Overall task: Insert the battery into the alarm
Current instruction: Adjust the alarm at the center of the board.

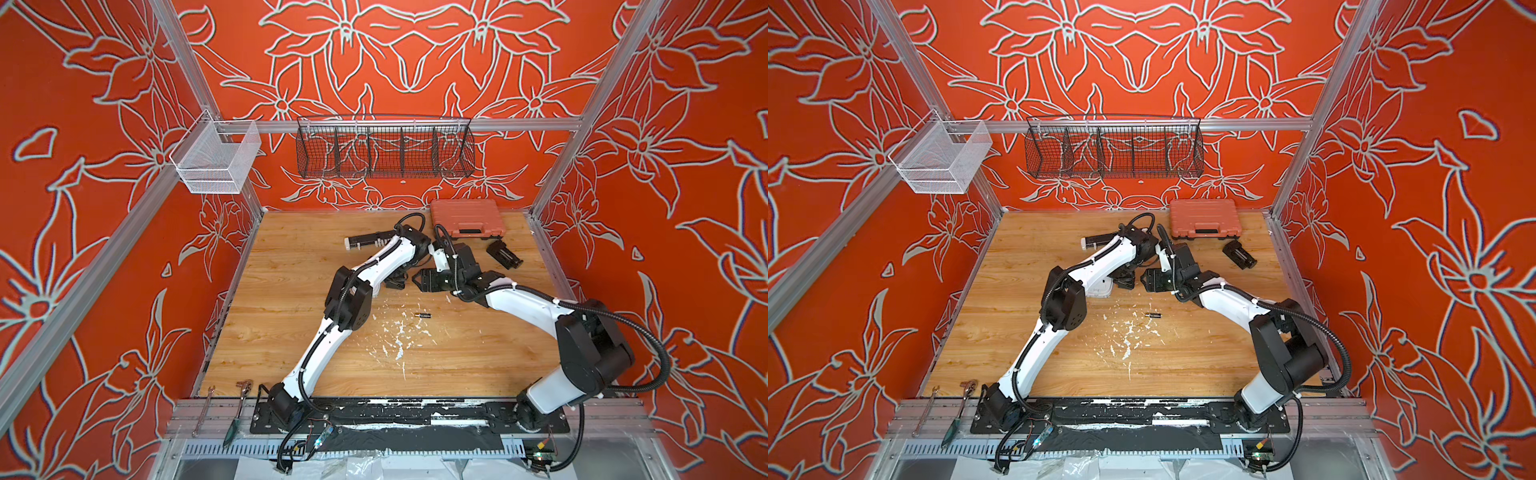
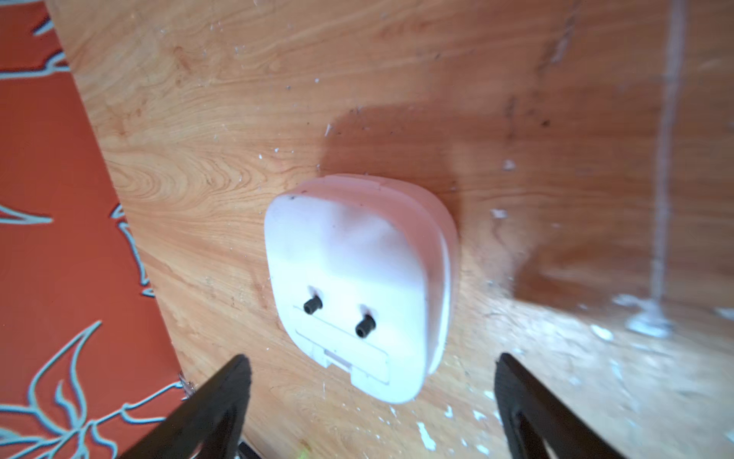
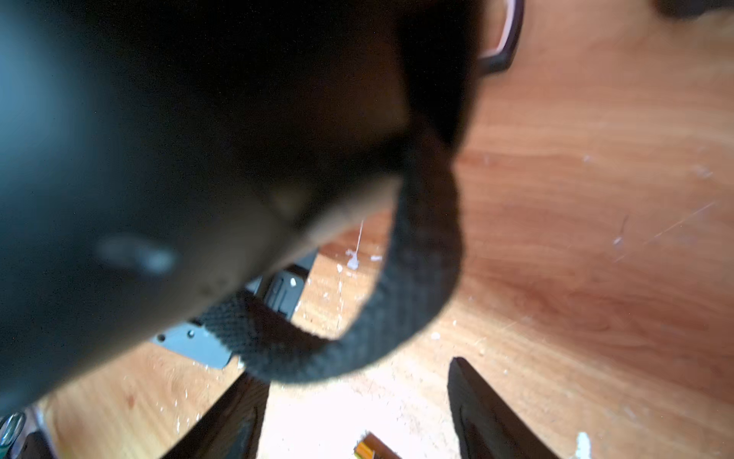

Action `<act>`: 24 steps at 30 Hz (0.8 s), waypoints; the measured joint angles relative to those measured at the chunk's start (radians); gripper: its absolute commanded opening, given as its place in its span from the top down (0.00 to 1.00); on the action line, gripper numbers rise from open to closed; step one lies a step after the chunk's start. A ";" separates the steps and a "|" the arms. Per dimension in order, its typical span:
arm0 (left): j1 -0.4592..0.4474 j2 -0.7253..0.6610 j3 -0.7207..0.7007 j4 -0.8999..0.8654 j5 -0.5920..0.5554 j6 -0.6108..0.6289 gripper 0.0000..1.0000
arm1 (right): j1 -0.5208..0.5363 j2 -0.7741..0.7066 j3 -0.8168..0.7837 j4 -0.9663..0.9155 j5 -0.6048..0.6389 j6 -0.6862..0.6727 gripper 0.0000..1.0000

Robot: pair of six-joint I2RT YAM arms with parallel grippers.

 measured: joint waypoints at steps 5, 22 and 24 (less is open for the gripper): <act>0.011 -0.061 -0.021 0.016 0.093 0.089 0.03 | 0.007 -0.022 -0.043 0.013 0.024 -0.009 0.28; 0.407 -0.287 -0.281 0.472 0.818 0.450 0.19 | 0.319 0.262 0.061 0.155 0.124 -0.137 0.31; 0.422 -0.246 -0.274 0.490 0.885 0.482 0.19 | 0.325 0.311 0.107 0.153 0.133 -0.137 0.30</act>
